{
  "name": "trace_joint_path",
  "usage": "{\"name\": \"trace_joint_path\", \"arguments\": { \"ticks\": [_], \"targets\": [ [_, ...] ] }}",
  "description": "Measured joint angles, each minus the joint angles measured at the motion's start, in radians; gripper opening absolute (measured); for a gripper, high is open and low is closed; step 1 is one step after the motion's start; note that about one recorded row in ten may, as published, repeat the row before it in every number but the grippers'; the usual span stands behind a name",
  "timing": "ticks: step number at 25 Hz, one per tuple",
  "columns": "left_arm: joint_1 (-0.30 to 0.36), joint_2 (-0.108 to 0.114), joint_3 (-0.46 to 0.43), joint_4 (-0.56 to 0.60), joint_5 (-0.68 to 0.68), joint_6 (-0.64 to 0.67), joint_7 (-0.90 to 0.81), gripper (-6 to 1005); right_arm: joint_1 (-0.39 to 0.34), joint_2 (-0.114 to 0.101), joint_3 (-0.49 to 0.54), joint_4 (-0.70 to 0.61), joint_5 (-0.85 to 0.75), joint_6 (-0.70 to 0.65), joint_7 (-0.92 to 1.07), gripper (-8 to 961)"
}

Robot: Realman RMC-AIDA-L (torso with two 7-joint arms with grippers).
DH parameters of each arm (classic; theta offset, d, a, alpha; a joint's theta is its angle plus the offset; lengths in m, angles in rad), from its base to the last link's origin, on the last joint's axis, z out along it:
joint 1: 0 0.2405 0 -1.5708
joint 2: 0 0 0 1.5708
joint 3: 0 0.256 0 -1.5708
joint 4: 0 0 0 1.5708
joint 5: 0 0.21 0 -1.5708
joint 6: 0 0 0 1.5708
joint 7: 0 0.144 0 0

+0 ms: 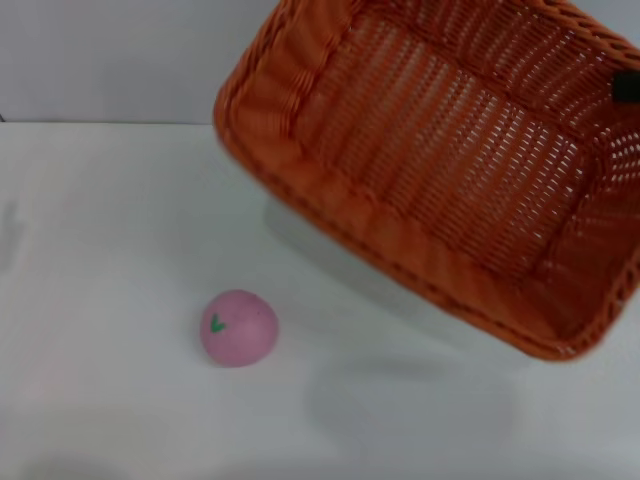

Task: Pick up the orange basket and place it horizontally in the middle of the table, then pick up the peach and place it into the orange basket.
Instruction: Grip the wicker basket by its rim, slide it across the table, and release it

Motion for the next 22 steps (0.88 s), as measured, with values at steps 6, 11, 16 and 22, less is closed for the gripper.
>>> {"name": "trace_joint_path", "arguments": {
  "ticks": [6, 11, 16, 22],
  "targets": [
    [0.002, 0.0, 0.0, 0.0, 0.0, 0.0, 0.0, 827, 0.061, -0.023, 0.0, -0.094, -0.104, -0.198, -0.005, 161],
    [0.002, 0.0, 0.001, 0.0, 0.0, 0.0, 0.0, 826, 0.136, -0.031, -0.042, -0.077, -0.289, -0.268, -0.006, 160],
    [0.003, 0.0, 0.001, 0.002, 0.0, 0.0, 0.0, 826, 0.146, -0.025, -0.155, 0.019, -0.321, -0.196, -0.013, 160],
    [-0.001, -0.002, 0.002, 0.003, 0.0, 0.0, 0.0, 826, 0.194, -0.03, -0.233, 0.279, -0.334, 0.007, -0.086, 159]
  ]
}}
